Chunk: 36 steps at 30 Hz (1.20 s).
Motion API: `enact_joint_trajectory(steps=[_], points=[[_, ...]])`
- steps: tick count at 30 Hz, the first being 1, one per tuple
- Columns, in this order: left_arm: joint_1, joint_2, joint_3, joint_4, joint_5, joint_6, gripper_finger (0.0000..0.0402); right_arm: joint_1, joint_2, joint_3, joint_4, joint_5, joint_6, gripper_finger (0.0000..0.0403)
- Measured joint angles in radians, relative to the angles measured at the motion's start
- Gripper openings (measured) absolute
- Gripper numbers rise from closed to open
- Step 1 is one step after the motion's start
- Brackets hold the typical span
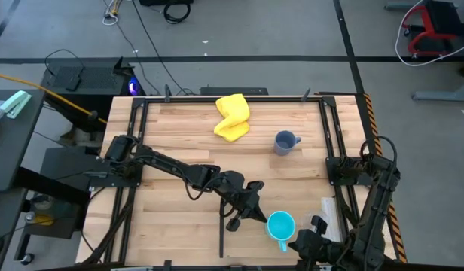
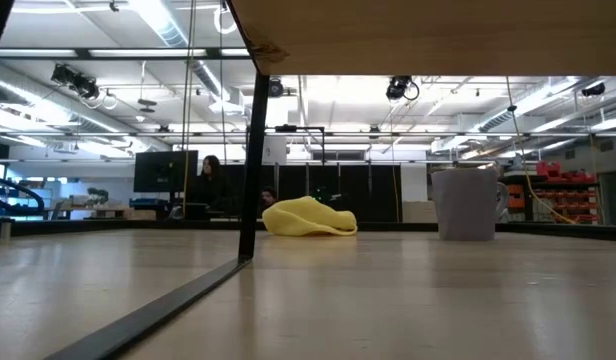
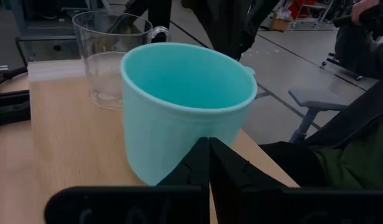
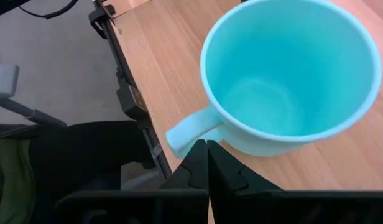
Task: Stack small to large cups/mugs on shelf
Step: Put the blue mug on the shelf, then put the violet mug on the shelf
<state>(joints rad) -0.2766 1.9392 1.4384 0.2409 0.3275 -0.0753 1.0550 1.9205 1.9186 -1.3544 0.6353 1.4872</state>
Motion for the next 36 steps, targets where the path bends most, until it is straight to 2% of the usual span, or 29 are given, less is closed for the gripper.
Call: enact_joint_trajectory(steps=[9,16,22,27,30,36], points=[[0.016,0.000,0.000,-0.001,0.000,-0.001,0.0025,0.001,0.000,0.000,0.000,0.000,-0.006,0.0000],[0.029,0.000,0.000,-0.017,0.000,-0.010,0.0015,0.014,0.000,0.000,-0.002,0.000,0.016,0.0001],[0.042,-0.033,0.001,-0.155,0.000,0.032,0.0015,0.036,0.000,0.000,-0.037,0.000,0.076,0.0014],[0.052,-0.122,0.001,-0.313,-0.024,0.059,0.0016,0.037,-0.005,0.000,-0.088,-0.001,0.090,0.0018],[0.051,-0.189,0.001,-0.425,-0.095,0.095,0.0011,0.028,-0.018,0.000,-0.126,0.008,0.092,0.0019],[0.057,-0.311,0.002,-0.736,-0.309,0.100,0.0014,-0.019,-0.063,0.001,-0.210,0.029,0.091,0.0020]])
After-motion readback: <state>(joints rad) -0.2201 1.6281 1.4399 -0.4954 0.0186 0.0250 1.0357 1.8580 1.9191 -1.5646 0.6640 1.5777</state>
